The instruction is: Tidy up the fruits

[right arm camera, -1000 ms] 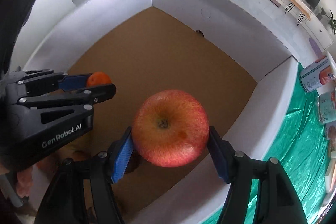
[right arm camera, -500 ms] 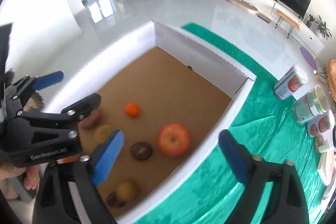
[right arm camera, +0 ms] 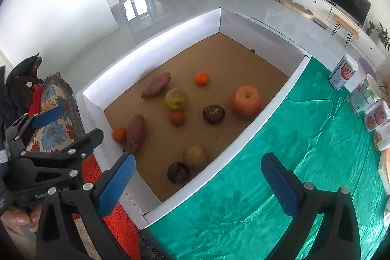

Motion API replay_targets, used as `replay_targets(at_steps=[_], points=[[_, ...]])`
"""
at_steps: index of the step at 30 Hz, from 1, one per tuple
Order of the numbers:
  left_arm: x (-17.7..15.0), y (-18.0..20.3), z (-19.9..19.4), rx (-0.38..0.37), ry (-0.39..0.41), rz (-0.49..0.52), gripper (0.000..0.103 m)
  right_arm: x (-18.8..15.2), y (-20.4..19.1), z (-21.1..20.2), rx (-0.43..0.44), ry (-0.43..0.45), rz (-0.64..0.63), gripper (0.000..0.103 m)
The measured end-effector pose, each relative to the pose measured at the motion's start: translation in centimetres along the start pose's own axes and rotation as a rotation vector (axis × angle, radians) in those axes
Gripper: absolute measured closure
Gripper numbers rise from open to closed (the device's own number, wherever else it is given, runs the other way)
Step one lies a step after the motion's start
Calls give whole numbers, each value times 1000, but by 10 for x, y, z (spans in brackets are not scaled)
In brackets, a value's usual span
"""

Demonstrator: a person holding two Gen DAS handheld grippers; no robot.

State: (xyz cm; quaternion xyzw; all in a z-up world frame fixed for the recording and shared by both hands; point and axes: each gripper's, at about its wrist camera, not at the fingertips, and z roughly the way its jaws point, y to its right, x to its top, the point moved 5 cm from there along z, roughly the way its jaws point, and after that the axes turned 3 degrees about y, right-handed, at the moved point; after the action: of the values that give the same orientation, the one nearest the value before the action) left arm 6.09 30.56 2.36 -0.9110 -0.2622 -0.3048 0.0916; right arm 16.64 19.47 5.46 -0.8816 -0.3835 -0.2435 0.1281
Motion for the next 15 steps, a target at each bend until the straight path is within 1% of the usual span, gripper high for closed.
replay_targets(at_steps=[4, 15], points=[[-4, -4, -6, 44, 17, 20, 1, 1, -6, -1, -29, 11, -7, 1], [-2, -18, -4, 48, 27, -14, 1, 5, -9, 5, -48, 3, -18, 1]])
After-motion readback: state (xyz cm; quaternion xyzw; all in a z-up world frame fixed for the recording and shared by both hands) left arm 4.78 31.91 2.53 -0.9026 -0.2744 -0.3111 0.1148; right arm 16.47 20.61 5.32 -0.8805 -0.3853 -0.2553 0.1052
